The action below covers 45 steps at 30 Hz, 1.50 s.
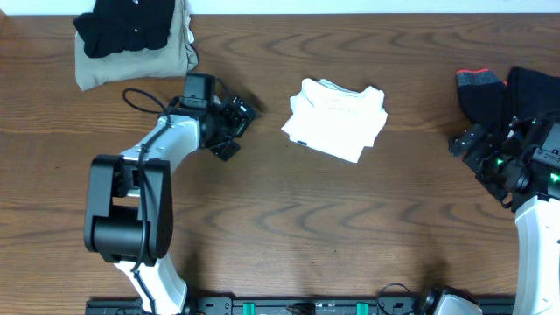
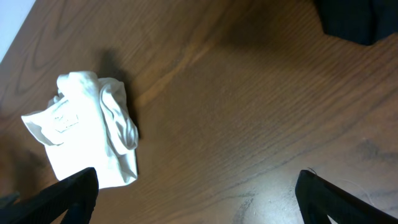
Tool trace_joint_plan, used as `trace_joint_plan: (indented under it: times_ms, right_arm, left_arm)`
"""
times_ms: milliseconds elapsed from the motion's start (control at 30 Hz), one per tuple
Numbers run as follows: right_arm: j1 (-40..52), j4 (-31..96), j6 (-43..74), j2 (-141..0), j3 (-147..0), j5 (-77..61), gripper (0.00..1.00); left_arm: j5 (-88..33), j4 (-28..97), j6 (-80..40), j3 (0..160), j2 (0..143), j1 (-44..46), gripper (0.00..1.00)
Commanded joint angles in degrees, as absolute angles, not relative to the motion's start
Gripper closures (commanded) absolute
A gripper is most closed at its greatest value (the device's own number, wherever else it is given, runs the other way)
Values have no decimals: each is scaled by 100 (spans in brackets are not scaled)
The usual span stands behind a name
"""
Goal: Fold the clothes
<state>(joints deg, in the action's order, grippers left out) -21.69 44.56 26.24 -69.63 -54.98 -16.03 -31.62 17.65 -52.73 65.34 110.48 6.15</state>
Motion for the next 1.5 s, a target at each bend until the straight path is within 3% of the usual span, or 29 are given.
trace_joint_plan:
  times_ms: [0,267,633,1467]
  right_arm:
    - [-2233,4462,2563,-6965,-5548,-1588,1]
    - [-2233,4462,2563,-6965,-5548,-1586,1]
    - [-2233,4460,2563,-6965,-5548,-1588,1]
    - [-2233,4460,2563,-6965,-5548,-1586,1]
  left_arm:
    - [-3361,2104,-4733,6270,11301,375,2]
    - [-3795,2145,-4637,6267,11301,784,2]
    - [-3354,1050,-5026,6270,11301,2060,2]
    - [-3341,1212,-4936,6267,11218,2158,2]
